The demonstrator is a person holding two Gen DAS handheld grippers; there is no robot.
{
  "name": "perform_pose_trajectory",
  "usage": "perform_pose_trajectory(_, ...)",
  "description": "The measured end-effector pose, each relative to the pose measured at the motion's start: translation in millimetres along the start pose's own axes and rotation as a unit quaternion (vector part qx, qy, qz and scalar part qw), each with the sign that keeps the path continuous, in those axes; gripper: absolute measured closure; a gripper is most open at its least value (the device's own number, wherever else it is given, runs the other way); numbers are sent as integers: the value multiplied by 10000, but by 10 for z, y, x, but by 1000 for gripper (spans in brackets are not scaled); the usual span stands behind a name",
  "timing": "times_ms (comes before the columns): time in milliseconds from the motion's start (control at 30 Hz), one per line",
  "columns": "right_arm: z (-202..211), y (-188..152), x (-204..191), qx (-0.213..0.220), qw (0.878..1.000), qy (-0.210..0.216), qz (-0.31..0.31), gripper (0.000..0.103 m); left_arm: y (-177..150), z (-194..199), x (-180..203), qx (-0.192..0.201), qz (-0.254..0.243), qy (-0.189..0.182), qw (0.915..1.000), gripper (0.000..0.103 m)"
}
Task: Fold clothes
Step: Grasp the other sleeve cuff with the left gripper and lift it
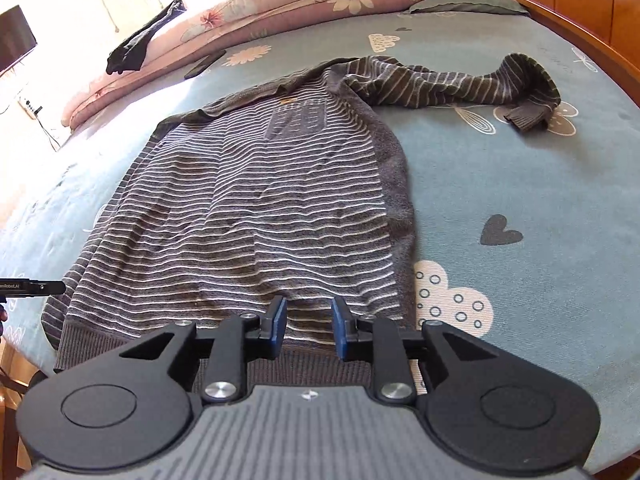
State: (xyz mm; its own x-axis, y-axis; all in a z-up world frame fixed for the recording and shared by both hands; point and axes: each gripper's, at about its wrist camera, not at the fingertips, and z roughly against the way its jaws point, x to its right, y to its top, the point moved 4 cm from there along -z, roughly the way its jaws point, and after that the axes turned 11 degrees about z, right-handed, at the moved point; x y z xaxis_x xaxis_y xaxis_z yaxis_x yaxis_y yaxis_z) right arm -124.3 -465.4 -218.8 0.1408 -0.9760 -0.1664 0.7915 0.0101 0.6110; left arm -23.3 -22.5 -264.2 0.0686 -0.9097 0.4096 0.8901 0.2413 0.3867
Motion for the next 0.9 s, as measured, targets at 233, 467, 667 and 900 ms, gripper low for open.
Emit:
perform_pose_trajectory(233,-108,65,-301,-75,9995,90,298,70,109,-284,-86,-319,647,-673,9951,36)
perform_pose_trajectory(467,-185,41,-378,-248,9985,-52,494,70,142,-308,44,-26,145,-673,9976,77)
perform_pose_trajectory(667,-239,72,-427,-316,9977,-138,578,70,200,-126,112,522,-474,-166,9974,98)
perform_pose_trajectory(900,-289,158,-601,-326,9963,-135,789,65,623,249,8,1341,-587,277,9888,99)
